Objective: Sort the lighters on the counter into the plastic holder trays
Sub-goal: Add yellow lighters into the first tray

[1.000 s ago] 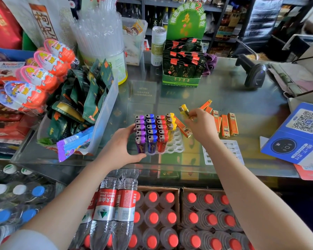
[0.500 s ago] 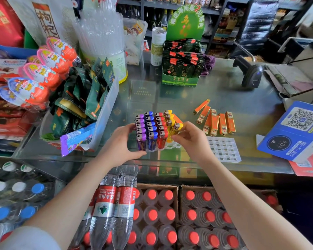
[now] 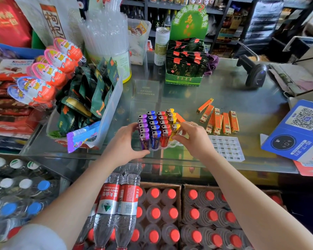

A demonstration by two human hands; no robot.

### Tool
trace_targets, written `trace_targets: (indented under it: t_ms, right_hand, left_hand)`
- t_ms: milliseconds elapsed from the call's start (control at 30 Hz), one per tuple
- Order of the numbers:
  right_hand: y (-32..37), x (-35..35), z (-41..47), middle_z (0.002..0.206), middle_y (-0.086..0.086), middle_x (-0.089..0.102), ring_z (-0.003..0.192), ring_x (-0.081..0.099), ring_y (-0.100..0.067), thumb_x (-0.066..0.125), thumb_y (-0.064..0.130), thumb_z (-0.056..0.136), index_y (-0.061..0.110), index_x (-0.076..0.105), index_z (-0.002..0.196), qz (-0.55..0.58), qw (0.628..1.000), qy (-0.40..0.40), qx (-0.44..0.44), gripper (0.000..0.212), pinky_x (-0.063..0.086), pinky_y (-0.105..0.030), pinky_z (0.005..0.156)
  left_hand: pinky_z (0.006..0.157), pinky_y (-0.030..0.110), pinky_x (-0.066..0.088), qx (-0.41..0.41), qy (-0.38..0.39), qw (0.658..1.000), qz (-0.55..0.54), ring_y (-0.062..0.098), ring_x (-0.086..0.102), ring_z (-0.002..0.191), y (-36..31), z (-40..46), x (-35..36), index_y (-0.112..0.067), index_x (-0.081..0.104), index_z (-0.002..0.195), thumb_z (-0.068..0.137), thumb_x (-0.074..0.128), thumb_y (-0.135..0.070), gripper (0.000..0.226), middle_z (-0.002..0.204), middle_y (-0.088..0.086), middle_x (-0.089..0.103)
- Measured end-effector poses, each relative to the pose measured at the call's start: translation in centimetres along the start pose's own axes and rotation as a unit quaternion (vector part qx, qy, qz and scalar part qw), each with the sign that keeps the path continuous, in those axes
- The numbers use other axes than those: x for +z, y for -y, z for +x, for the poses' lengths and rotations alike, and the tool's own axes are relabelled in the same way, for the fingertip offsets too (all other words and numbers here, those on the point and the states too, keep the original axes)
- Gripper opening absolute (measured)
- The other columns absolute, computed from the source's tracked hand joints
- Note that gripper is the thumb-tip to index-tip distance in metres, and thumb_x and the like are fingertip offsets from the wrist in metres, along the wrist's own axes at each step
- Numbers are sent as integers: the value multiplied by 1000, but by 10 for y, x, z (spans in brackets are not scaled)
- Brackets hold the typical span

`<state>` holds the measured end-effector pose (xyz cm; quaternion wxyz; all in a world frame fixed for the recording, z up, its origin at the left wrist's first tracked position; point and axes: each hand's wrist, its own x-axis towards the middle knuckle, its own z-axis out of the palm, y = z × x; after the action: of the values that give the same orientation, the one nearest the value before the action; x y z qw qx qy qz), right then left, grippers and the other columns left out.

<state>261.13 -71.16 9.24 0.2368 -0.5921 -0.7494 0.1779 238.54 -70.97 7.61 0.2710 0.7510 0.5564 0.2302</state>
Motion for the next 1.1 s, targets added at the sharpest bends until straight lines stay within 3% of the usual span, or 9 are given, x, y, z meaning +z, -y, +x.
trace_targets:
  t_ms: [133, 267, 367, 467, 700, 800, 867, 967, 1100]
  right_hand:
    - [0, -3, 1, 85, -3, 61, 77, 47, -17, 65, 26, 83, 6, 61, 87, -65, 998, 19, -16, 20, 36, -28, 61]
    - [-11, -11, 4, 107, -3, 65, 97, 55, -24, 65, 36, 81, 13, 65, 101, -117, 991, 55, -23, 31, 47, -36, 81]
    - [-12, -9, 3, 116, -3, 60, 103, 54, -27, 68, 36, 79, 15, 65, 105, -164, 982, 84, -49, 34, 46, -40, 88]
    - [-8, -2, 10, 119, -6, 56, 107, 54, -29, 62, 32, 84, 13, 61, 113, -202, 975, 69, -56, 35, 45, -37, 85]
    - [-7, 12, 58, 111, -8, 56, 104, 54, -29, 52, 42, 89, 16, 59, 114, -237, 969, 64, -15, 37, 43, -34, 79]
    - [-7, 18, 83, 111, -8, 59, 107, 51, -29, 49, 41, 90, 16, 58, 116, -250, 966, 60, -7, 37, 41, -35, 85]
    - [-6, 22, 101, 111, -8, 60, 108, 51, -28, 47, 42, 91, 15, 57, 116, -250, 967, 54, 4, 37, 41, -35, 85]
    - [-6, 26, 127, 111, -8, 61, 107, 52, -27, 47, 41, 92, 13, 57, 114, -248, 967, 47, 18, 37, 42, -34, 83]
    - [-7, 31, 165, 107, -12, 61, 104, 54, -31, 52, 38, 90, 9, 59, 108, -226, 972, 31, 47, 36, 40, -33, 73]
  left_hand:
    - [90, 36, 44, -3, -22, 1000, -7, 14, 49, 113, 2, -1, 5, -25, 43, 122, 57, 80, -42, 76, 117, -11, 56]
    - [92, 37, 44, -10, -37, 999, -13, 13, 48, 115, 2, -1, 7, -27, 41, 122, 58, 79, -41, 76, 117, -13, 54]
    - [93, 40, 46, -14, -42, 999, -14, 13, 50, 113, 5, 6, 4, -27, 43, 121, 56, 76, -46, 75, 117, -11, 57]
    - [94, 41, 45, -22, -36, 999, -26, 15, 51, 112, 7, 16, 0, -24, 44, 122, 57, 75, -44, 75, 118, -6, 57]
    - [85, 23, 39, -41, -61, 997, -38, 8, 52, 102, 8, 48, -5, -16, 42, 125, 70, 74, -17, 63, 118, -4, 56]
    - [95, 33, 42, -89, -101, 991, -12, 17, 49, 117, 15, 60, -3, -13, 35, 132, 78, 66, -24, 63, 127, 3, 52]
    - [102, 35, 37, -127, -117, 985, 0, 20, 42, 123, 14, 62, -4, -9, 30, 136, 81, 64, -24, 66, 134, 8, 43]
    - [89, 25, 40, -88, -138, 986, 35, 14, 49, 98, 7, 61, -8, -6, 44, 123, 82, 62, -16, 46, 119, 9, 45]
    - [74, 30, 47, -30, -115, 992, 42, 12, 50, 79, 1, 68, -11, -7, 54, 109, 83, 60, -13, 27, 100, 3, 49]
